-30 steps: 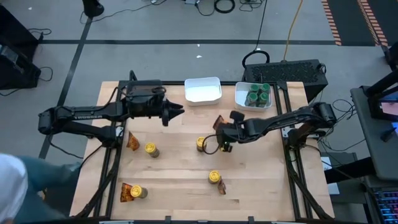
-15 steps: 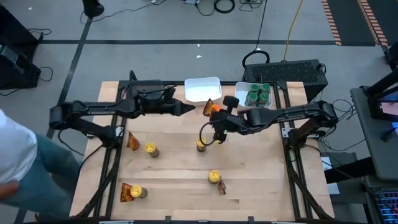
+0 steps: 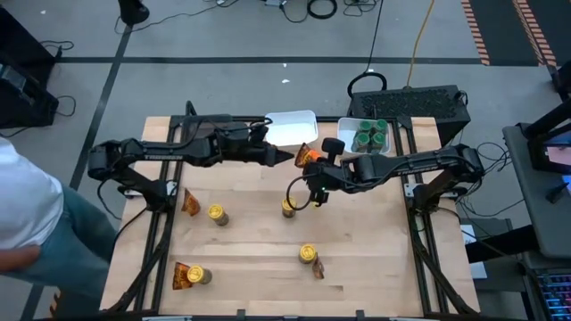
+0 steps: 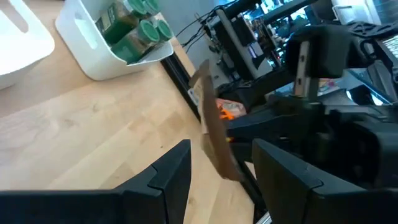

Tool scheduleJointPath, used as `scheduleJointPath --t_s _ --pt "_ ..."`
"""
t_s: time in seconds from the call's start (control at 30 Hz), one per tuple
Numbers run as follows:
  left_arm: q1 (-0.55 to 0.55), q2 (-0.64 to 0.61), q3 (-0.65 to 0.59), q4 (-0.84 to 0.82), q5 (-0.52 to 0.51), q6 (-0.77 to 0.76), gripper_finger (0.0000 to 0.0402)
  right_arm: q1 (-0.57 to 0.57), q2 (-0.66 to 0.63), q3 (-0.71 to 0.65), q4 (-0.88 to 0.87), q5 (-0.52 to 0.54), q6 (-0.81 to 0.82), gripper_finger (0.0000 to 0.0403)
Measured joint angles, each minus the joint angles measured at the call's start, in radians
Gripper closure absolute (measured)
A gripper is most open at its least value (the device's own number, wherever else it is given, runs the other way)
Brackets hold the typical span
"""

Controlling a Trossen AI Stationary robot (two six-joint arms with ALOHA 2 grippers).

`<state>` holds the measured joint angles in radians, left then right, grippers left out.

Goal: Sort spices by type
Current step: Put the top right orange seasoning bag into the left white bin

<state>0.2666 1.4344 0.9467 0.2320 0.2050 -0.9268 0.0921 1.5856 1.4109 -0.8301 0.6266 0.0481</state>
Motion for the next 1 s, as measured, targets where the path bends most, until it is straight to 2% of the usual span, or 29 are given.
scheduleJointPath --t_s 0.13,0.53,0.83,1.0 --pt "0.004 -0.001 0.013 -0.005 -0.004 0.016 0.0228 0.0 0.0 0.0 -0.03 -0.005 0.009 0.0403" --pt "-0.021 0.058 0.017 0.022 -0.008 -0.008 0.0228 0.0 0.062 0.0 0.019 -0.031 -0.033 0.0402" --pt "-0.021 0.057 0.016 -0.051 -0.025 0.018 0.0228 0.0 0.065 0.0 0.065 -0.03 -0.041 0.0402" --pt "-0.021 0.057 0.016 -0.034 -0.031 0.024 0.0228 0.0 0.063 0.0 0.075 -0.03 -0.054 0.0402"
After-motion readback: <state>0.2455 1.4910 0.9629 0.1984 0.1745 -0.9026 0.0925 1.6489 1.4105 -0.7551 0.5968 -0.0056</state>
